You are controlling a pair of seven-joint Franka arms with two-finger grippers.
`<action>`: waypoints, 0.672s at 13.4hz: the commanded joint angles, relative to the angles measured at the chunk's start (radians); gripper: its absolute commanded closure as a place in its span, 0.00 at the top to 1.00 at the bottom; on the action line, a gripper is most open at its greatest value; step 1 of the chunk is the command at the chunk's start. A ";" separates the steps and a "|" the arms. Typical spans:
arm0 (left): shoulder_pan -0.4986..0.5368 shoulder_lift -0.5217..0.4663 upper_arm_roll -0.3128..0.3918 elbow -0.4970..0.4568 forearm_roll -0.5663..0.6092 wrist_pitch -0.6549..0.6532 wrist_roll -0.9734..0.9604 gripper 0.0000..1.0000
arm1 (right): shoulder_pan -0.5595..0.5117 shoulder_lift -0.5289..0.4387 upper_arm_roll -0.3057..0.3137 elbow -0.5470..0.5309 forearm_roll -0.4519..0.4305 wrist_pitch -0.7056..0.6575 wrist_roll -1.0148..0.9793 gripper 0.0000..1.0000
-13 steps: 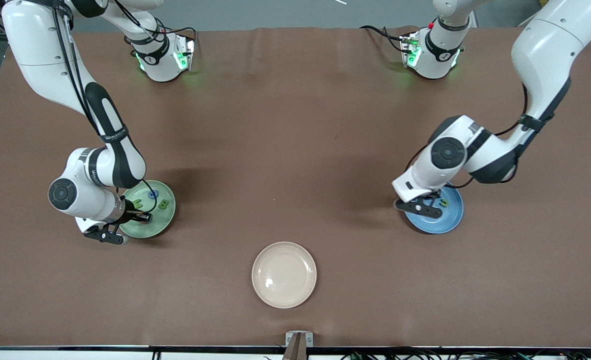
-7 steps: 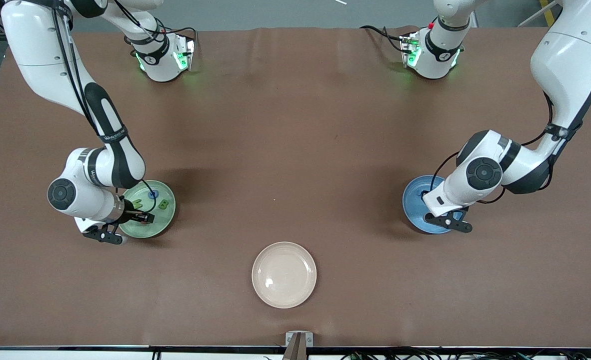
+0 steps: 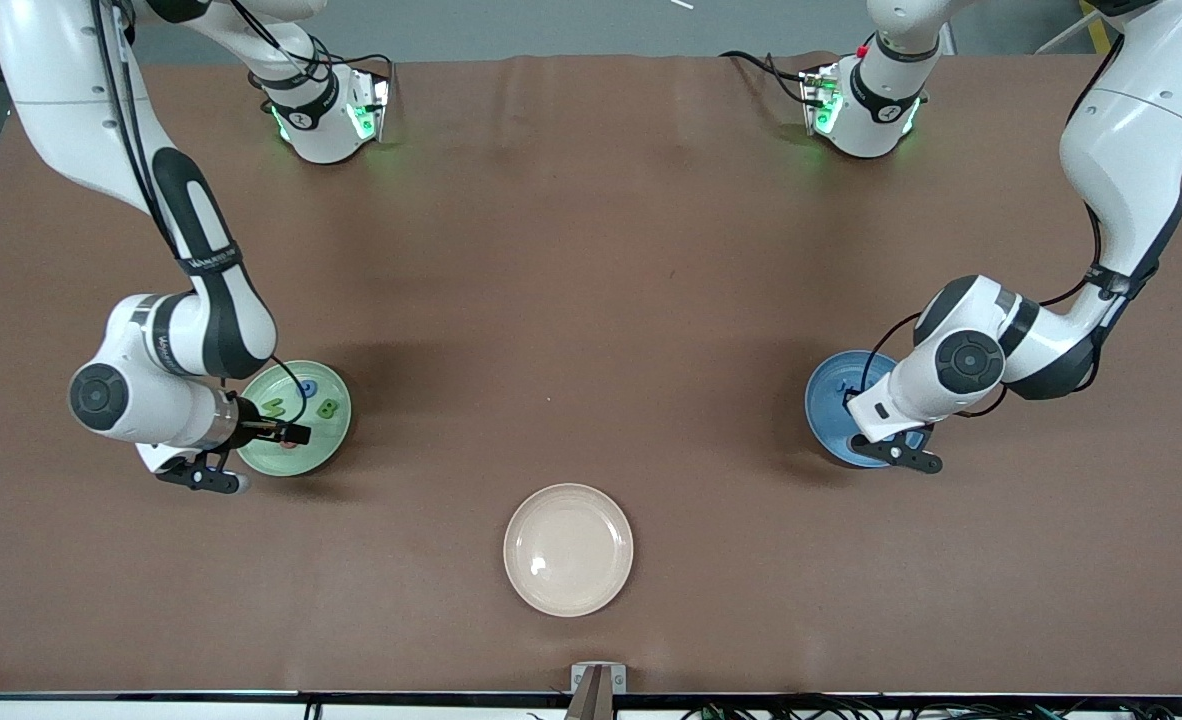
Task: Sort upper and lower case letters into plates
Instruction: 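Return the right arm to rest while the left gripper places the b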
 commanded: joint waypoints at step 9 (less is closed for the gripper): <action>-0.010 0.016 0.020 0.018 0.023 0.024 0.002 0.80 | -0.026 -0.128 0.000 0.344 -0.139 -0.572 -0.091 1.00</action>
